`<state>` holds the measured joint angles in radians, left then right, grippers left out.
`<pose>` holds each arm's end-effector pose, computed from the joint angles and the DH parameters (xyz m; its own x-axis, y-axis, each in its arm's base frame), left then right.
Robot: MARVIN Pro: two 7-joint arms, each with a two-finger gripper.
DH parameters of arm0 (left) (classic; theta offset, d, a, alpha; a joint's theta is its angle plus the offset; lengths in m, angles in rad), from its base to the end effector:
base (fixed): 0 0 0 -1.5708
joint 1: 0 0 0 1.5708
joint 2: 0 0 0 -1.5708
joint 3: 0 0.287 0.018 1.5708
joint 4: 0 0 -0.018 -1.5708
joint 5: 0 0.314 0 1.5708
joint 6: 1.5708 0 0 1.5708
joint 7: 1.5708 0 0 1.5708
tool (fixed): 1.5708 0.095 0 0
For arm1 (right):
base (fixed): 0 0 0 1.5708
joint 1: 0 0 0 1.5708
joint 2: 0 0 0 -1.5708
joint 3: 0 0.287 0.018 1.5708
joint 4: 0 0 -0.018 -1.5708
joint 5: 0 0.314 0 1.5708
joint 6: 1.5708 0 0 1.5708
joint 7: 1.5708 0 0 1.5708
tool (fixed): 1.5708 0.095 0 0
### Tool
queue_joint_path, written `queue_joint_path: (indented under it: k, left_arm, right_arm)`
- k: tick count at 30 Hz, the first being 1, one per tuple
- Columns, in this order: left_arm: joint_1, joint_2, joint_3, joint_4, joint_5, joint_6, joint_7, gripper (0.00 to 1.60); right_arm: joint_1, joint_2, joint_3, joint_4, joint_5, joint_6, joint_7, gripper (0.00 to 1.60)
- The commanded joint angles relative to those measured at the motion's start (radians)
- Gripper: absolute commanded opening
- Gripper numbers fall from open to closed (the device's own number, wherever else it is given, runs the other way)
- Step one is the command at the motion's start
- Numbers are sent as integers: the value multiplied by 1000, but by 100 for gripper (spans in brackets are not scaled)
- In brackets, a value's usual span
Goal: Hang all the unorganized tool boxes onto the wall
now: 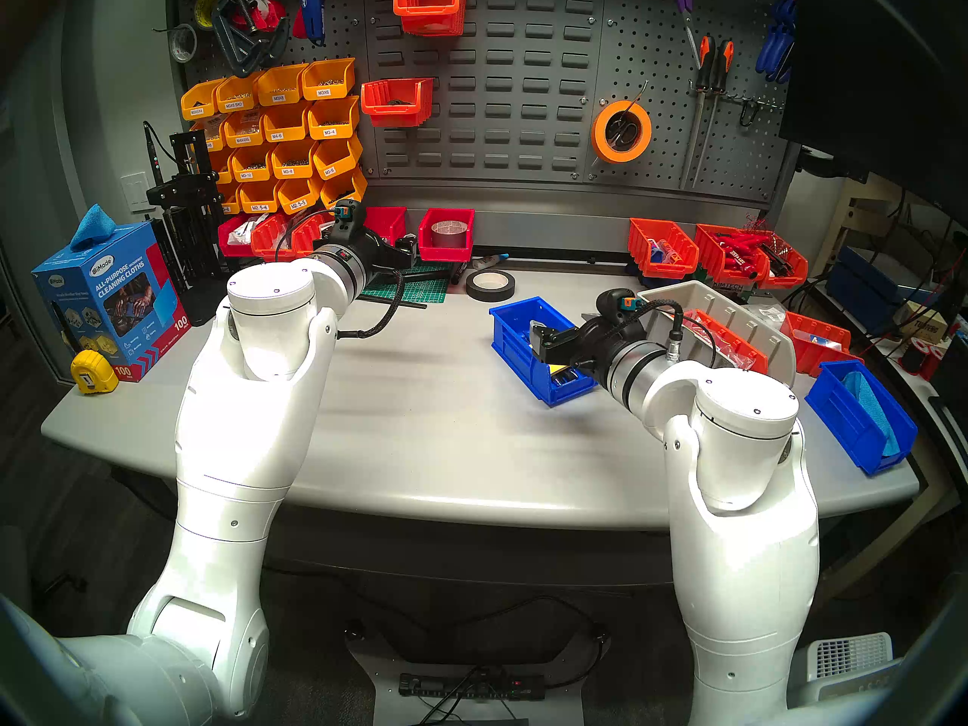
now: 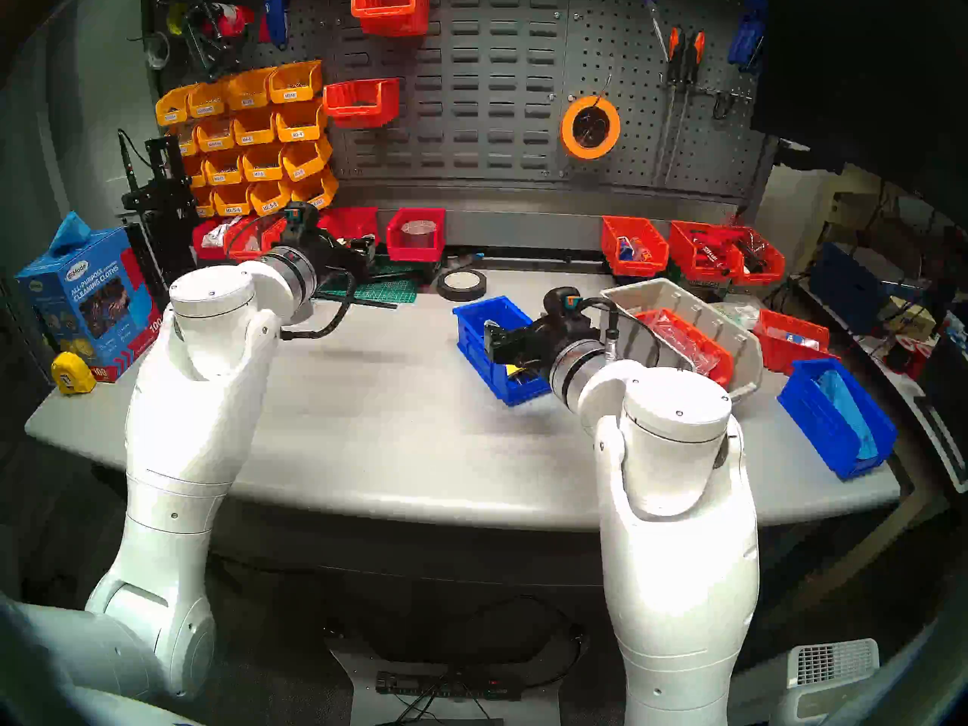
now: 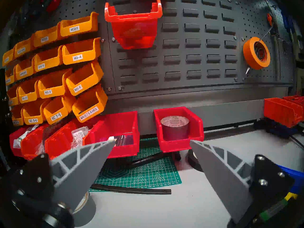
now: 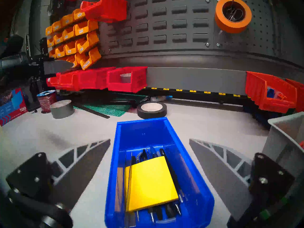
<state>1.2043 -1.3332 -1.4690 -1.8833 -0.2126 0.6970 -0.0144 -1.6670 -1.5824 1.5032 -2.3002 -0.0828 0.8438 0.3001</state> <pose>0.4682 0.0027 -0.0859 0.0412 -0.0955 0.9946 -0.1557 -0.9839 -0.0880 0.3419 0.0475 -0.1360 0.2065 0.0511 0.9771 0.3055 -0.9521 -0.0147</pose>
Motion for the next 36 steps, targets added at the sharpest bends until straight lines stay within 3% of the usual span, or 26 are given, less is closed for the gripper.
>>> queue_joint_path:
  k: [1,2,3,4,22,28,36]
  left_arm:
    - [-18,0,-1,-13,1,-9,0,160]
    - [-18,0,-1,-13,1,-9,1,160]
    - [-18,0,0,-13,0,-9,1,160]
    - [-18,1,0,-13,-1,-9,2,160]
    - [-19,6,3,-13,-9,-10,8,160]
    - [-19,8,5,-13,-11,-11,10,160]
    - [-19,11,6,-13,-15,-11,13,160]
  right_arm:
    - [-64,0,-18,-75,-31,15,-33,160]
    - [-65,0,-17,-76,-31,15,-34,138]
    - [-65,2,-16,-76,-31,11,-34,133]
    - [-63,-1,-12,-74,-30,4,-36,160]
    - [-130,14,-22,-92,16,-21,23,160]
    - [-135,16,-26,-65,27,-51,33,160]
    - [-76,12,-33,44,36,-108,38,160]
